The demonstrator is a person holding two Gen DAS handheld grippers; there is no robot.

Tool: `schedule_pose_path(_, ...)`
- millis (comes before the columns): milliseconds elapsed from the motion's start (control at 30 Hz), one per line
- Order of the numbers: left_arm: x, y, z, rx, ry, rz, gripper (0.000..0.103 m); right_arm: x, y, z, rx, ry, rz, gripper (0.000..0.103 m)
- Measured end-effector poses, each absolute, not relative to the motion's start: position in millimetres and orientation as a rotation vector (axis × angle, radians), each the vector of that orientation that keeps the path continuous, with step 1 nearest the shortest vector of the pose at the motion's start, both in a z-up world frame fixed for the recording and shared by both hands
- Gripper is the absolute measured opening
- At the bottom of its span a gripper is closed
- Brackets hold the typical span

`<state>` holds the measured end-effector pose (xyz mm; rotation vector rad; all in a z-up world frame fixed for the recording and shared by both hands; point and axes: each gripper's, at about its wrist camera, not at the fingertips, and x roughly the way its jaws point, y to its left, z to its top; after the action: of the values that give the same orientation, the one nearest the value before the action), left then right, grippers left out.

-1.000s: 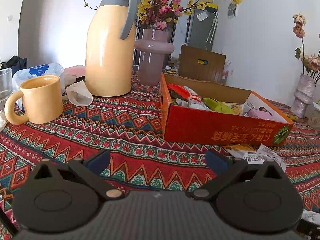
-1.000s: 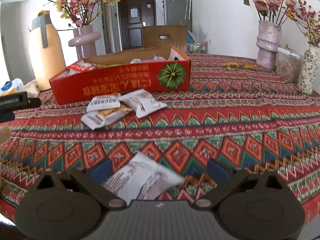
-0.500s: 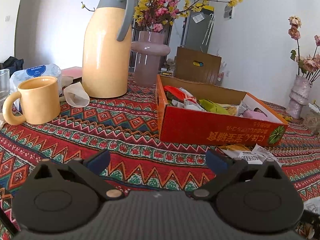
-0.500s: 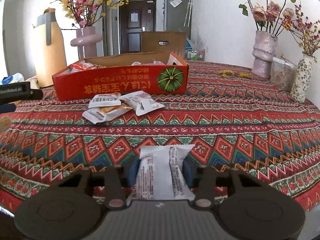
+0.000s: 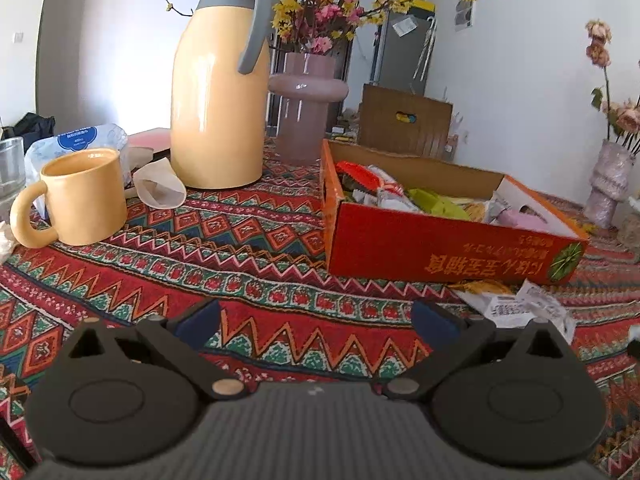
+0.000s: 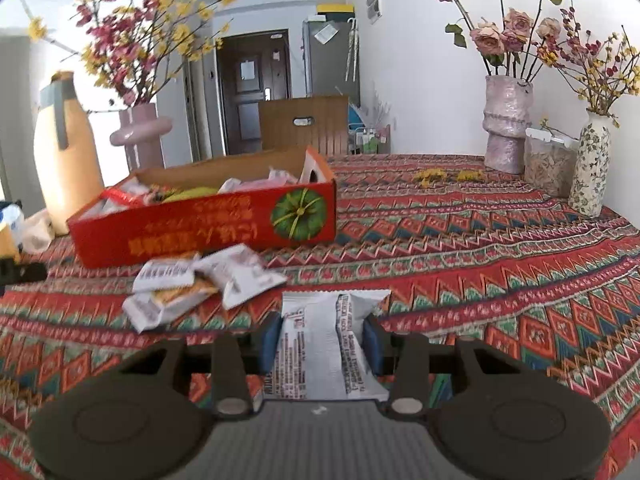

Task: Organize snacks
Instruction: 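Grasp a white oat-cracker packet with the left gripper while the right holds its packet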

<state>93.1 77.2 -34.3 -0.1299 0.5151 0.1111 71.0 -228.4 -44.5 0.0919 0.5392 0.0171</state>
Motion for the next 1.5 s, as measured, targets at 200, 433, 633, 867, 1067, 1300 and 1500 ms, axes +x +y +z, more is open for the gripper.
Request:
schedule_pose_path(200, 102, 61, -31, -0.060, 0.591, 0.084, 0.103, 96, -245, -38, 0.127, 0.494, 0.029, 0.042)
schedule_pose_path(433, 125, 8, -23, -0.001, 0.682, -0.044, 0.103, 120, -259, -50, 0.202, 0.507, 0.054, 0.042)
schedule_pose_path(633, 154, -41, -37, 0.055, 0.777, -0.129, 0.103, 117, -262, -54, 0.229, 0.504, 0.107, 0.043)
schedule_pose_path(867, 177, -66, -50, 0.063, 0.838, -0.129, 0.103, 113, -264, -54, 0.260, 0.486, 0.160, 0.043)
schedule_pose_path(1067, 174, -69, -50, 0.051, 0.833, -0.121, 0.078, 111, -265, -53, 0.269, 0.469, 0.192, 0.043)
schedule_pose_path(1300, 149, -61, -46, 0.039, 0.807, -0.124, 0.052, 108, -264, -52, 0.265, 0.458, 0.200, 0.043)
schedule_pose_path(1500, 126, -51, -43, 0.030, 0.787, -0.118, 0.048, 106, -262, -53, 0.248, 0.456, 0.196, 0.043)
